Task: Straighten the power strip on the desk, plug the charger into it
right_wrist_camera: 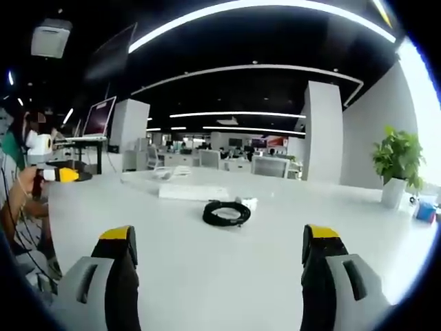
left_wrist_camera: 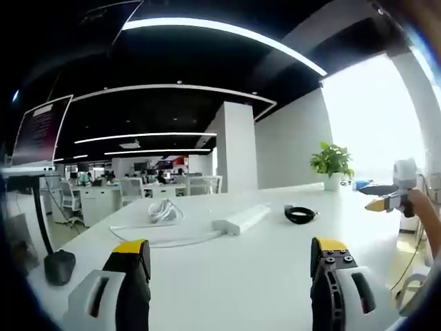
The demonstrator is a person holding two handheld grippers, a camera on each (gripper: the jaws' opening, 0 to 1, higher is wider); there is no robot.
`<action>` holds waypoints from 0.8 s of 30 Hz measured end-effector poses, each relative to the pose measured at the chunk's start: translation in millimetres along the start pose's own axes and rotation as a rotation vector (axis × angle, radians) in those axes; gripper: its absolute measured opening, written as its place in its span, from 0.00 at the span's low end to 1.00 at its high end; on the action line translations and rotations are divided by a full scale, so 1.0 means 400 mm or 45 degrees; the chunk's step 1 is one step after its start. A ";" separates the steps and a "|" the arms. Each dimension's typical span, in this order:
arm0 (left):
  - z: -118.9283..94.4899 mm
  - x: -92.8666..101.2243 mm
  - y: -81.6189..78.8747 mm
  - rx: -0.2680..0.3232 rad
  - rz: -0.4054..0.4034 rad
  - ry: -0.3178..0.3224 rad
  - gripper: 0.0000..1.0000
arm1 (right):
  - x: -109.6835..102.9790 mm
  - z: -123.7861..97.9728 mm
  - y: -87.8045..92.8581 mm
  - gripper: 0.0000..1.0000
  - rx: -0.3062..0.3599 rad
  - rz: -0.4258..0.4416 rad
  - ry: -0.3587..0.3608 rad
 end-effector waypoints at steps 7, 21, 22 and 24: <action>0.010 -0.004 -0.001 -0.002 0.016 0.007 0.99 | 0.005 0.015 -0.003 1.00 -0.001 -0.007 -0.008; 0.058 -0.023 -0.008 0.011 0.014 0.042 0.99 | 0.023 0.069 -0.029 1.00 -0.001 -0.041 -0.056; 0.060 -0.024 -0.009 0.012 0.014 0.044 0.99 | 0.025 0.072 -0.029 1.00 -0.003 -0.034 -0.059; 0.066 -0.028 -0.010 0.013 0.011 0.047 0.99 | 0.028 0.079 -0.032 1.00 -0.002 -0.023 -0.072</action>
Point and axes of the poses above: the point that each gripper's makers call its tool centre point, and the gripper's own axes: z roughly forward along the fingers, x roughly to its right, y roughly out of its underside, the point moved 2 cm from there along -z, roughly backward along the fingers, and after that the axes turned 15 degrees about z, right-handed, at the moved point
